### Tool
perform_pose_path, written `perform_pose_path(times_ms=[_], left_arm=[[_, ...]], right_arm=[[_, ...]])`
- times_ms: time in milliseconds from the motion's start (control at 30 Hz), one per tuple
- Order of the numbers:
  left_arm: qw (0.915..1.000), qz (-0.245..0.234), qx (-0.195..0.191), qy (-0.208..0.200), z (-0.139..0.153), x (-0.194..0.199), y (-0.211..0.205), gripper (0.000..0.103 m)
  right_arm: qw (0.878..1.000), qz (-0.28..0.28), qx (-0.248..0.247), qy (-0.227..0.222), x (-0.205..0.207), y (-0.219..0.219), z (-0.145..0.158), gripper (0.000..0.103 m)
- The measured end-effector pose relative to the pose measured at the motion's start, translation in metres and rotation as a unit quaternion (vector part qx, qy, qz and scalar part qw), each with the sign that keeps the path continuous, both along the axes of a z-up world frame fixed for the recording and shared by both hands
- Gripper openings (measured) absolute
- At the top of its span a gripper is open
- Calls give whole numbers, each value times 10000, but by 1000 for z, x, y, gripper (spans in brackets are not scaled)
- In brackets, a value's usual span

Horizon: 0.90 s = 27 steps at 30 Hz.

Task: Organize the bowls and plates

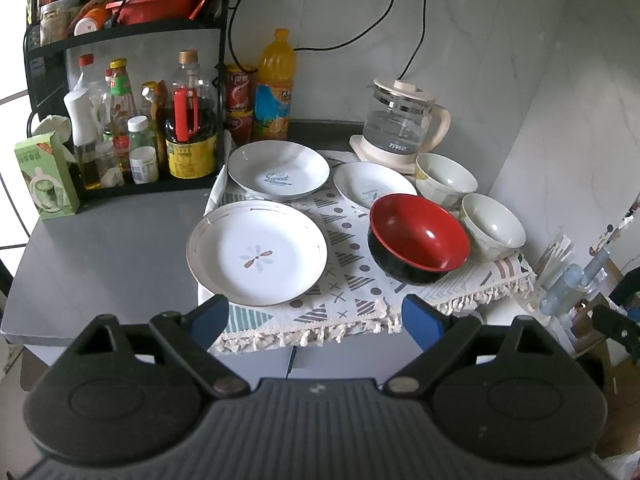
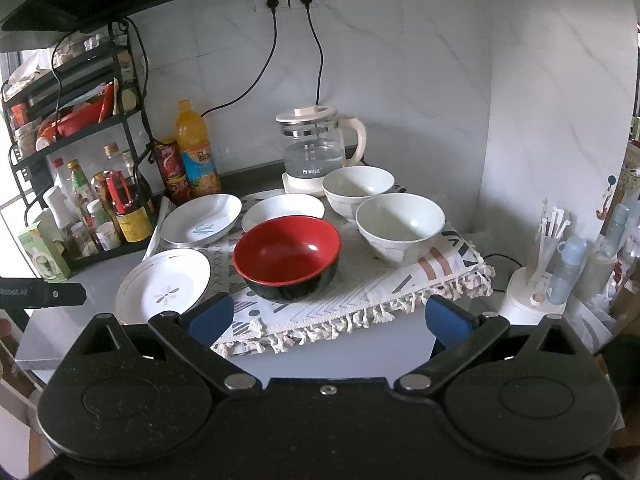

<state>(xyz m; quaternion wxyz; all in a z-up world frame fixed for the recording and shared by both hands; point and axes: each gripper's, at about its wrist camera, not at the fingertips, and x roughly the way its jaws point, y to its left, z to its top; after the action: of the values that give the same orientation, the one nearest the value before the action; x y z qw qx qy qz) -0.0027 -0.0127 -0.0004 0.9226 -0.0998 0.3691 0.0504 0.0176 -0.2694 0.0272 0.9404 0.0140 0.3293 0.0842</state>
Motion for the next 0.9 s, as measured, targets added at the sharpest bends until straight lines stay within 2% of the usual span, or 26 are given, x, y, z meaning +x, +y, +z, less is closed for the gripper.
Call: perform_pose_path(times_ms=[400,900], left_arm=[[9999,132,-15,15,-1,-3,6,92],[9999,0,113,-19,1,-4,-3,92]], right_arm=[[10000,-25,-25,31,2,2,1,103],[10000,-21,36,65,-3,2,3,103]])
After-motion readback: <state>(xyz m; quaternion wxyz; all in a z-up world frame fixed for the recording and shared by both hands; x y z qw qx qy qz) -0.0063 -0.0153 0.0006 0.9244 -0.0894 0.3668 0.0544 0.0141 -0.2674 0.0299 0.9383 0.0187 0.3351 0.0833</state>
